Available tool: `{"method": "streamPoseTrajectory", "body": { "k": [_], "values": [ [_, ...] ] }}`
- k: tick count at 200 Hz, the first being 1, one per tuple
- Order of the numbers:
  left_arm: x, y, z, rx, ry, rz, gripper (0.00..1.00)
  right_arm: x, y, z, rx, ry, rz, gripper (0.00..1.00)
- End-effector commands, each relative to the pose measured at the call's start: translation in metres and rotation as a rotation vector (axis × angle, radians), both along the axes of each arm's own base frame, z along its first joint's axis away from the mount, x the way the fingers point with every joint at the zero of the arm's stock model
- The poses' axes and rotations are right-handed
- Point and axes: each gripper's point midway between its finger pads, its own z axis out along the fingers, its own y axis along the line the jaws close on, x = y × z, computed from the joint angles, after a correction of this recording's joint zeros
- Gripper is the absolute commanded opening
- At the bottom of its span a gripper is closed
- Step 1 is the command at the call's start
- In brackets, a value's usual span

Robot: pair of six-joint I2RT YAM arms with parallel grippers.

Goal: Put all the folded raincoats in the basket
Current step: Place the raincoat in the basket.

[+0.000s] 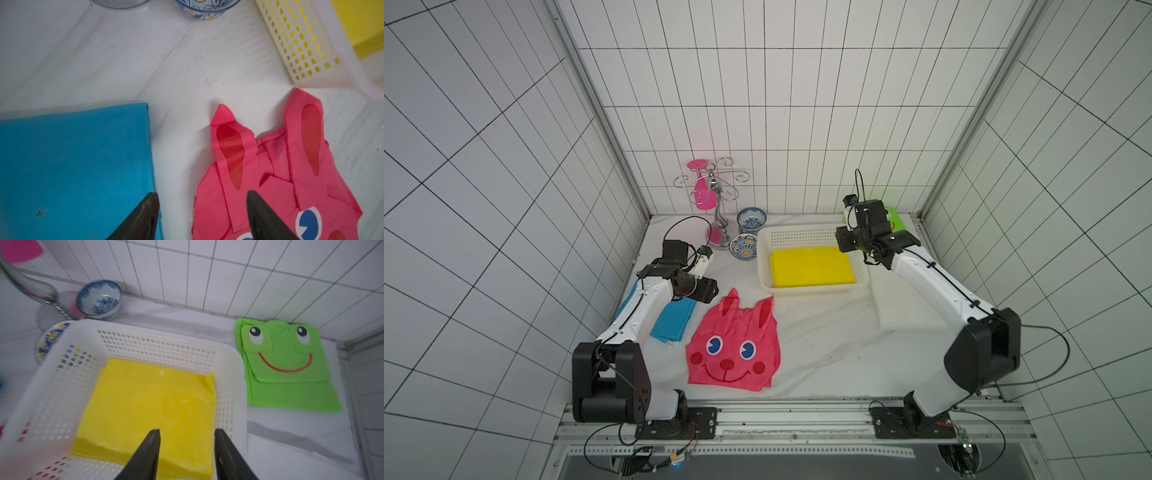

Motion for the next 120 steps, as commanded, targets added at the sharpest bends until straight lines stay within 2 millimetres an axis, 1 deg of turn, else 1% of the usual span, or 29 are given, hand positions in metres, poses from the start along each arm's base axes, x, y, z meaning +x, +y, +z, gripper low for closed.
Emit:
{"method": "streamPoseTrajectory", "body": {
  "k": [1, 13, 24, 32, 41, 53, 62, 75, 82, 87, 99, 120],
  "values": [
    [-0.029, 0.005, -0.009, 0.023, 0.055, -0.079, 0.75, -0.064, 0.048, -0.021, -0.011, 0.027, 0.344, 0.52],
    [-0.042, 0.006, -0.017, 0.044, 0.072, -0.126, 0.77, -0.091, 0.057, -0.034, -0.016, 0.063, 0.379, 0.53],
    [-0.053, 0.008, -0.026, 0.068, 0.085, -0.157, 0.79, -0.117, 0.066, -0.053, 0.001, 0.131, 0.423, 0.53],
    [-0.06, 0.009, -0.032, 0.08, 0.095, -0.183, 0.8, -0.139, 0.077, -0.069, 0.013, 0.181, 0.484, 0.54],
    [-0.069, 0.008, -0.039, 0.086, 0.104, -0.22, 0.81, -0.171, 0.092, -0.087, 0.009, 0.225, 0.605, 0.54],
    [-0.081, 0.005, -0.046, 0.087, 0.12, -0.278, 0.81, -0.213, 0.107, -0.112, -0.034, 0.251, 0.775, 0.56],
    [-0.088, 0.002, -0.049, 0.079, 0.13, -0.329, 0.81, -0.243, 0.112, -0.132, -0.09, 0.253, 0.908, 0.57],
    [-0.092, -0.002, -0.054, 0.077, 0.133, -0.374, 0.82, -0.276, 0.113, -0.159, -0.195, 0.226, 1.089, 0.58],
    [-0.092, -0.002, -0.055, 0.082, 0.139, -0.381, 0.82, -0.288, 0.113, -0.17, -0.245, 0.203, 1.168, 0.58],
    [-0.092, -0.004, -0.056, 0.082, 0.145, -0.386, 0.82, -0.292, 0.114, -0.177, -0.274, 0.185, 1.2, 0.58],
    [-0.093, -0.007, -0.059, 0.079, 0.158, -0.401, 0.82, -0.296, 0.122, -0.188, -0.329, 0.111, 1.259, 0.59],
    [-0.098, -0.014, -0.064, 0.091, 0.178, -0.448, 0.82, -0.309, 0.128, -0.206, -0.431, -0.024, 1.445, 0.61]
  ]
}}
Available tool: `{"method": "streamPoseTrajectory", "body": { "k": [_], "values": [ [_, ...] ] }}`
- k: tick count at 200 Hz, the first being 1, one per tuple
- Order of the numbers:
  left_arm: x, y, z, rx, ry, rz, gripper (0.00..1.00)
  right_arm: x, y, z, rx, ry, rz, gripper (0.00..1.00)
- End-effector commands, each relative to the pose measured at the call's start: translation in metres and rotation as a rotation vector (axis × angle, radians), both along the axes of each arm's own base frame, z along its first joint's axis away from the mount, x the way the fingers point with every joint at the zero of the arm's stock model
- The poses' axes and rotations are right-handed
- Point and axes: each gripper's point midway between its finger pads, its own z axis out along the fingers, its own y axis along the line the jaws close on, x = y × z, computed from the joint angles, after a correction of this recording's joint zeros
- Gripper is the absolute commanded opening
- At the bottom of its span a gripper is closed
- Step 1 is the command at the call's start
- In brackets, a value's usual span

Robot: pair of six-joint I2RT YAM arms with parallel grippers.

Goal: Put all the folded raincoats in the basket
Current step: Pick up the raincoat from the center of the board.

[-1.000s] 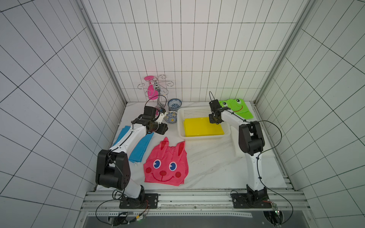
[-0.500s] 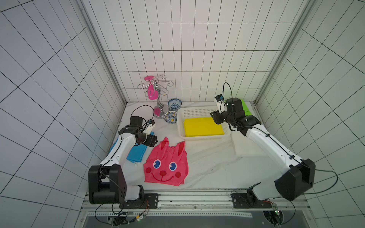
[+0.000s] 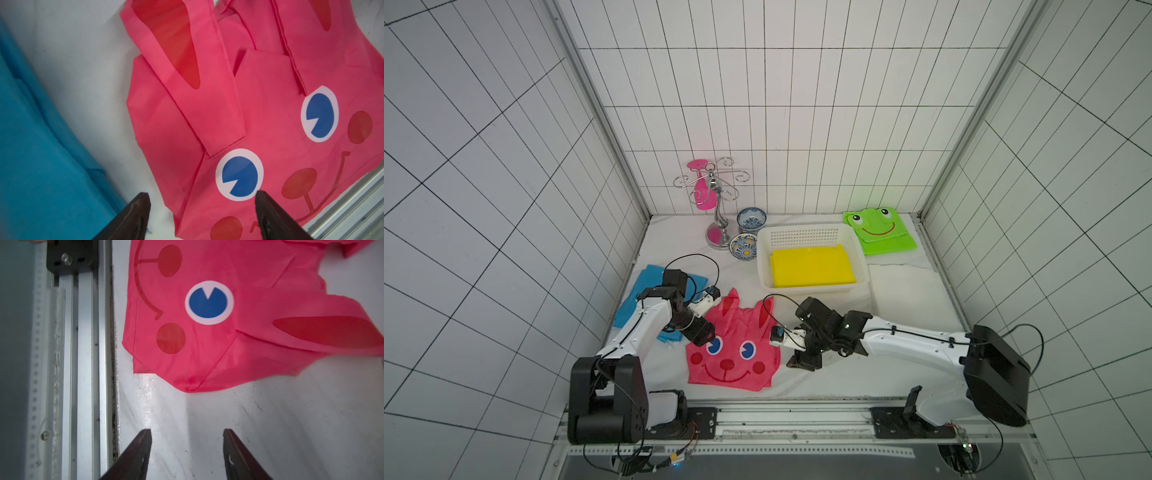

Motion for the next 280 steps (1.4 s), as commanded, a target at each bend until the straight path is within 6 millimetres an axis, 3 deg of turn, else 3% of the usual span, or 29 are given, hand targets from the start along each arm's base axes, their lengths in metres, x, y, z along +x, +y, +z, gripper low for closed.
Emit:
{"method": "streamPoseTrajectory", "body": {
  "k": [1, 52, 87, 132, 143, 157, 168, 176, 207, 239, 260, 280],
  "values": [
    [-0.003, -0.01, -0.004, -0.006, 0.002, -0.09, 0.82, -0.009, 0.009, -0.014, 0.03, -0.183, 0.283, 0.61],
    [0.0, -0.022, -0.01, -0.027, 0.017, -0.098, 0.83, -0.026, 0.033, -0.04, 0.014, -0.202, 0.545, 0.61],
    [0.0, -0.023, -0.01, -0.039, 0.007, -0.109, 0.83, -0.026, 0.047, -0.058, -0.004, -0.205, 0.6, 0.6],
    [-0.001, -0.027, -0.011, -0.062, 0.015, -0.112, 0.83, -0.024, 0.057, -0.064, 0.022, -0.272, 0.62, 0.57],
    [-0.001, -0.027, -0.013, -0.061, 0.027, -0.112, 0.83, -0.022, 0.055, -0.071, -0.012, -0.307, 0.644, 0.51],
    [-0.002, -0.027, -0.014, -0.061, 0.038, -0.108, 0.83, -0.022, 0.049, -0.077, -0.054, -0.313, 0.677, 0.2],
    [-0.003, -0.028, -0.013, -0.069, 0.043, -0.117, 0.83, -0.022, 0.045, -0.078, -0.074, -0.306, 0.692, 0.07],
    [-0.003, -0.029, -0.01, -0.075, 0.041, -0.123, 0.83, -0.023, 0.044, -0.077, -0.074, -0.298, 0.692, 0.0],
    [-0.005, -0.045, 0.02, -0.211, 0.026, -0.143, 0.84, -0.023, 0.052, -0.057, 0.01, -0.24, 0.623, 0.0],
    [-0.019, -0.059, 0.041, -0.305, -0.021, -0.245, 0.86, 0.002, 0.059, -0.028, 0.163, -0.151, 0.44, 0.0],
    [-0.038, -0.065, 0.044, -0.342, -0.08, -0.376, 0.88, 0.014, 0.062, -0.017, 0.246, -0.094, 0.357, 0.0],
    [-0.053, -0.068, 0.035, -0.339, -0.17, -0.501, 0.92, 0.024, 0.07, -0.01, 0.33, -0.038, 0.283, 0.0]
  ]
}}
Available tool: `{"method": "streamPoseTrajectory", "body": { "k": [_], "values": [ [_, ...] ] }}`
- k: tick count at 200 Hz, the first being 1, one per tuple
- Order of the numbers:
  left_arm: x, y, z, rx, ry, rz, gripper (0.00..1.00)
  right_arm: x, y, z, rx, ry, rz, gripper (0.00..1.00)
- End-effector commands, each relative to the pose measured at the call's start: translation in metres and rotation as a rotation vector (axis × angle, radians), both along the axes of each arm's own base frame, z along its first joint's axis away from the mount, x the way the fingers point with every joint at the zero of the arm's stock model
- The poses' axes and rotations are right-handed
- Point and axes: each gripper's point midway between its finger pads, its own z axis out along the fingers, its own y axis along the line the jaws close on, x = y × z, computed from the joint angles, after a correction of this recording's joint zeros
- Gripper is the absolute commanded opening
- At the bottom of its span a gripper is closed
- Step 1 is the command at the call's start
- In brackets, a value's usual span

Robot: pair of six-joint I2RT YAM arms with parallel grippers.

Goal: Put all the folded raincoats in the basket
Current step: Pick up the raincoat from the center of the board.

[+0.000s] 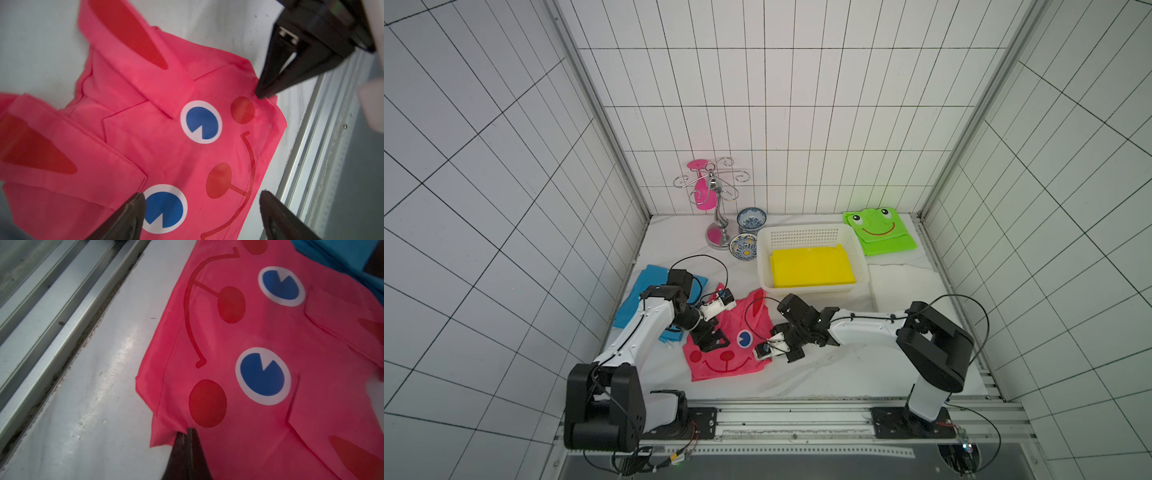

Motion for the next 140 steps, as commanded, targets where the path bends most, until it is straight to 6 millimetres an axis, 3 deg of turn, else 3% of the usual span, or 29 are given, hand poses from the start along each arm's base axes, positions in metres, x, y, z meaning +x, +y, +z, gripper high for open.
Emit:
{"method": "streamPoseTrajectory", "body": {
  "k": [1, 40, 66, 86, 112, 140],
  "values": [
    [-0.025, -0.011, -0.003, -0.066, -0.106, -0.172, 0.92, -0.001, 0.01, 0.016, 0.116, 0.144, -0.065, 0.0],
    [-0.027, -0.009, -0.023, 0.053, -0.215, -0.197, 0.97, 0.015, 0.026, 0.025, 0.205, 0.205, -0.164, 0.0],
    [-0.014, -0.004, -0.042, 0.173, -0.264, -0.144, 0.97, 0.026, 0.03, 0.033, 0.267, 0.264, -0.218, 0.0],
    [-0.015, -0.002, -0.057, 0.225, -0.277, -0.148, 0.97, 0.032, 0.027, 0.037, 0.298, 0.293, -0.236, 0.0],
    [-0.016, 0.0, -0.073, 0.291, -0.315, -0.168, 0.97, 0.027, 0.013, 0.027, 0.266, 0.268, -0.192, 0.0],
    [-0.018, -0.008, -0.073, 0.299, -0.325, -0.188, 0.97, 0.026, 0.002, 0.015, 0.213, 0.209, -0.147, 0.0]
  ]
}}
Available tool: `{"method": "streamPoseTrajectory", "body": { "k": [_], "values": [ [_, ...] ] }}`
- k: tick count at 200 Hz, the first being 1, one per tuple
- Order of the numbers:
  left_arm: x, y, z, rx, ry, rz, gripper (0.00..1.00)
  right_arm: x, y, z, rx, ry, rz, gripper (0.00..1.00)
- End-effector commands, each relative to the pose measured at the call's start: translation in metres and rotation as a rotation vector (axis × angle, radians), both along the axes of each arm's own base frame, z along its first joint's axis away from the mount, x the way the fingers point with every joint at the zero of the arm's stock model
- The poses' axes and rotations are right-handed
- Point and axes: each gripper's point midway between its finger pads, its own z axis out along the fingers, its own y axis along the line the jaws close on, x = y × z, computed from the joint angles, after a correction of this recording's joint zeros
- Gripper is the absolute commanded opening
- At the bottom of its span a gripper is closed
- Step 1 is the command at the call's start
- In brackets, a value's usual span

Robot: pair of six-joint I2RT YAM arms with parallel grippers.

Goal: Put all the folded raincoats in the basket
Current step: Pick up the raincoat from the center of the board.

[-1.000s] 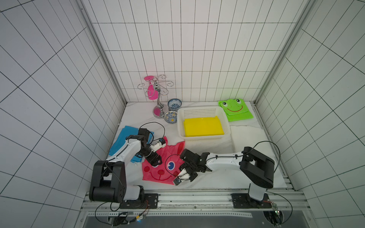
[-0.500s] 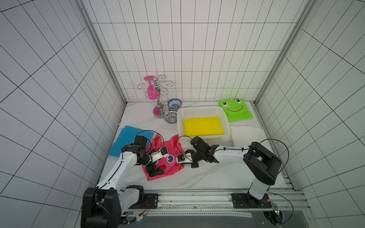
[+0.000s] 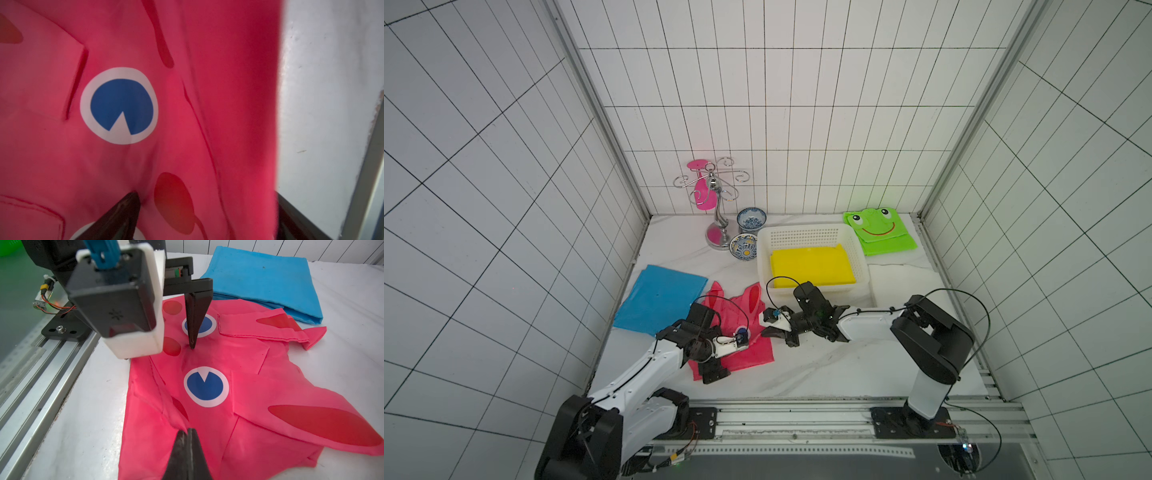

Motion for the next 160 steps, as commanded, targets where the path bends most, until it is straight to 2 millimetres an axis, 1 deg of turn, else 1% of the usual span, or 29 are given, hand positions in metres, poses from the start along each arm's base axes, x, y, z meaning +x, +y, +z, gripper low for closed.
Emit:
{"method": "streamPoseTrajectory", "body": {
  "k": [1, 20, 40, 59, 69, 73, 79, 85, 90, 108, 115, 123, 138, 155, 160],
  "values": [
    [0.016, -0.004, 0.004, 0.016, -0.083, 0.02, 0.97, -0.009, -0.013, -0.014, -0.044, -0.031, 0.062, 0.0],
    [0.018, -0.003, 0.001, 0.063, -0.104, 0.014, 0.94, -0.008, -0.02, -0.022, -0.091, -0.099, 0.088, 0.0],
    [0.021, 0.002, 0.0, 0.104, -0.124, 0.022, 0.92, -0.009, -0.029, -0.033, -0.157, -0.126, 0.123, 0.0],
    [0.021, 0.01, -0.005, 0.159, -0.131, 0.018, 0.85, -0.01, -0.03, -0.038, -0.166, -0.127, 0.133, 0.0],
    [0.018, 0.016, -0.012, 0.193, -0.127, 0.001, 0.8, -0.011, -0.031, -0.04, -0.168, -0.121, 0.135, 0.0],
    [0.017, 0.018, -0.015, 0.208, -0.126, -0.003, 0.76, -0.011, -0.031, -0.04, -0.165, -0.12, 0.134, 0.0],
    [0.016, 0.021, -0.018, 0.225, -0.121, -0.013, 0.68, -0.011, -0.03, -0.04, -0.161, -0.117, 0.13, 0.0],
    [0.014, 0.022, -0.022, 0.24, -0.111, -0.021, 0.54, -0.01, -0.03, -0.04, -0.157, -0.116, 0.127, 0.0],
    [0.013, 0.023, -0.023, 0.25, -0.104, -0.021, 0.44, -0.011, -0.03, -0.041, -0.155, -0.116, 0.124, 0.0],
    [0.009, 0.022, -0.02, 0.255, -0.055, -0.02, 0.19, -0.01, -0.03, -0.039, -0.141, -0.115, 0.112, 0.0],
    [0.006, 0.02, -0.017, 0.247, -0.033, -0.029, 0.11, -0.01, -0.029, -0.037, -0.135, -0.117, 0.108, 0.03],
    [0.004, 0.018, -0.014, 0.238, -0.017, -0.038, 0.0, -0.01, -0.029, -0.035, -0.126, -0.121, 0.103, 0.05],
    [-0.001, 0.017, -0.007, 0.231, 0.003, -0.064, 0.0, -0.009, -0.031, -0.034, -0.116, -0.136, 0.092, 0.11],
    [-0.005, 0.017, 0.004, 0.225, 0.007, -0.083, 0.0, -0.009, -0.033, -0.03, -0.094, -0.161, 0.076, 0.25],
    [-0.006, 0.016, 0.009, 0.217, 0.008, -0.086, 0.0, -0.01, -0.034, -0.028, -0.086, -0.168, 0.073, 0.27]
  ]
}}
